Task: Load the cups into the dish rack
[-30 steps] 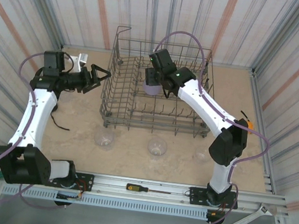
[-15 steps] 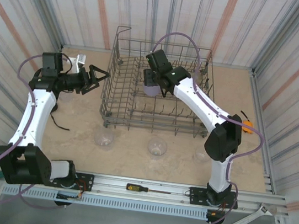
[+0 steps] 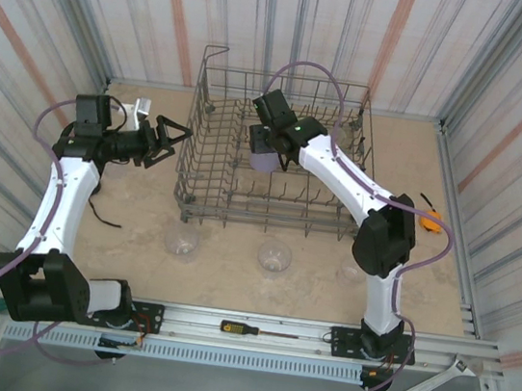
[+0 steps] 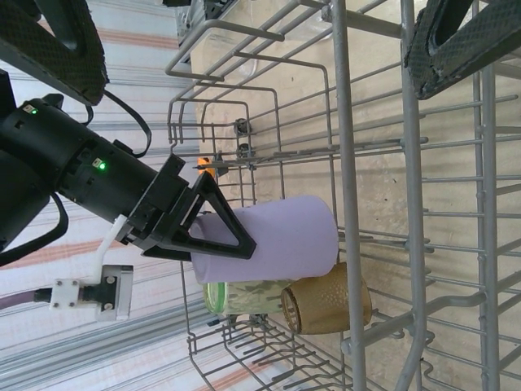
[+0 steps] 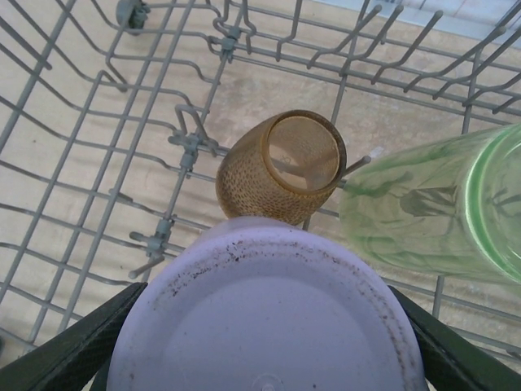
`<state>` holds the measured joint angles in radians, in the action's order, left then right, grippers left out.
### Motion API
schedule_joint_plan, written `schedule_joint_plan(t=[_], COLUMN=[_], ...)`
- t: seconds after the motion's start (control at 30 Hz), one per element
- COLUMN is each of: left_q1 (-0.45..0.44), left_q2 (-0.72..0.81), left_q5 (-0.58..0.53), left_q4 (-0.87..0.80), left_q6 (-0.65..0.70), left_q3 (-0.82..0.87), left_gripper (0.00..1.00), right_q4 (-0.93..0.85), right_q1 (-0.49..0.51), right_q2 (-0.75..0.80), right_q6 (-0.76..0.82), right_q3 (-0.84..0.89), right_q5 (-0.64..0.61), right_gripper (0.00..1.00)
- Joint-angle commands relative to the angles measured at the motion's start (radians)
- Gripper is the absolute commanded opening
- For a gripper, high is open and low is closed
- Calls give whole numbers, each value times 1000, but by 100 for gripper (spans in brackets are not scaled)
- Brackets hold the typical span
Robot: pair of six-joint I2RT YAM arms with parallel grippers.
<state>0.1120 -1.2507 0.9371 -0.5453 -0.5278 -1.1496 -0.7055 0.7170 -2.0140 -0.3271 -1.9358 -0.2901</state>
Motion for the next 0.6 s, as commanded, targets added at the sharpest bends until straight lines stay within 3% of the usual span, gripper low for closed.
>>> schedule_joint_plan(t=[0.0, 0.33, 0.57], left_q1=[5, 5, 5], left_q2=[29, 28, 26], left_q5=[30, 26, 23], left_q4=[16, 20, 28], left_q6=[-8, -14, -27], left_q3=[3, 5, 14], left_gripper=[99, 99, 99], right_q4=[10, 11, 2], right_q1=[-7, 4, 5], right_q2=[-29, -80, -93], right_q6=[20, 5, -3], right_q3=[-32, -46, -45], right_q5=[14, 41, 42], right_gripper=[59, 59, 65])
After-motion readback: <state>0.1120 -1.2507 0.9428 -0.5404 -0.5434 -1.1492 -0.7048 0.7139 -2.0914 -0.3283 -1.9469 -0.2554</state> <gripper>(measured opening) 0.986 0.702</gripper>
